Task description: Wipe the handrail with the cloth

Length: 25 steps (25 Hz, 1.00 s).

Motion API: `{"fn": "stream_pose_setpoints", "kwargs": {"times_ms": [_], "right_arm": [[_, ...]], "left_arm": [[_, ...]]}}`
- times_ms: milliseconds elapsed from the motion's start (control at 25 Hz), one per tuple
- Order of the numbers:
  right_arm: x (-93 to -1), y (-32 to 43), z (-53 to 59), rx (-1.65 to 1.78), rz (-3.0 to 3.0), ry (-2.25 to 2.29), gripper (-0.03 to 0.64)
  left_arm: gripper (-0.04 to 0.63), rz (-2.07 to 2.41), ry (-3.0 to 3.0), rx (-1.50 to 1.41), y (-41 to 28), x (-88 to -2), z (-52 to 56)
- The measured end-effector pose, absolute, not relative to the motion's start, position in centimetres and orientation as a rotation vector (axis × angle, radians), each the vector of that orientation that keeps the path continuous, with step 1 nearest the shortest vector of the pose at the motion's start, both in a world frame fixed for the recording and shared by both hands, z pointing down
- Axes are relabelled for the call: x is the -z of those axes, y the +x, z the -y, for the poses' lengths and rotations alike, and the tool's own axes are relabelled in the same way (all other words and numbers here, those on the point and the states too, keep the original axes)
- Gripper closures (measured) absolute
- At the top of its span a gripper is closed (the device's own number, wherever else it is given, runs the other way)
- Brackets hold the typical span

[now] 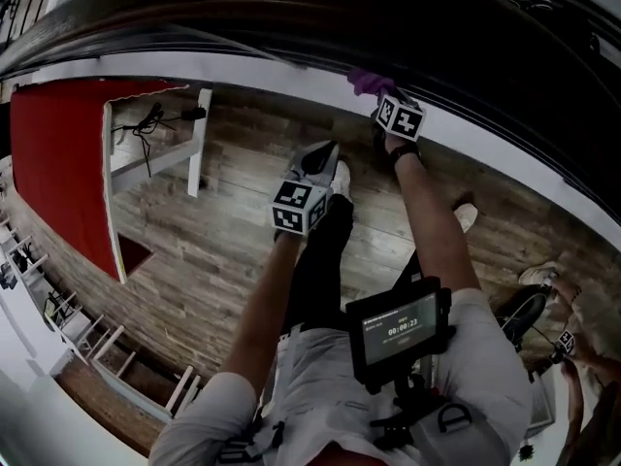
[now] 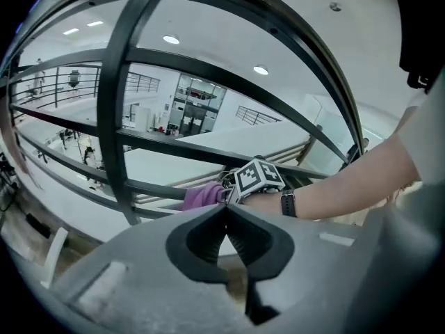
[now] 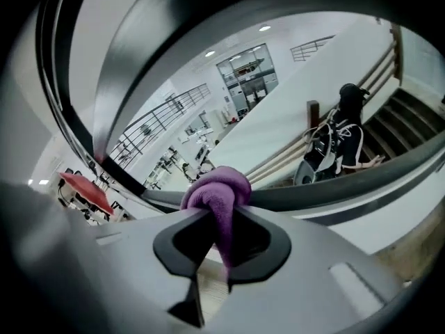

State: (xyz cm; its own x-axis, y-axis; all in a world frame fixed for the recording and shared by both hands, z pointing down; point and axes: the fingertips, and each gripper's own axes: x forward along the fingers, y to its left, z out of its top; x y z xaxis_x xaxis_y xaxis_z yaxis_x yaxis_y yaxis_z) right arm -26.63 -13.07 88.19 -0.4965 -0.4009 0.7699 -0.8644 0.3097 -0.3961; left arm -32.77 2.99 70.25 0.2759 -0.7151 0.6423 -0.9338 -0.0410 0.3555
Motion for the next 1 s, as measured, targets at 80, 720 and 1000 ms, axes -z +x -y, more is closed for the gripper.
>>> {"fn": "stream_pose_setpoints", "kwargs": {"times_ms": [80,720,1000], "right_arm": [[-88.5,-21.8,13.8,-1.139,2.002,1.180,0.569],[-88.7,17.2,17.7,-1.254,1.752,1.599,0.569],[-88.9,35.8,19.3,-1.264,1.647,1.779,0.568]], "left_arm": [[0.597,1.444,1.845,-0.391,-29.2,-70.5,-1.9],[0.597,1.075,2.088,-0.525,1.6,-70.7,6.4],[0.597,0.959,2.180,-0.545,15.6,-70.6,9.5]]}}
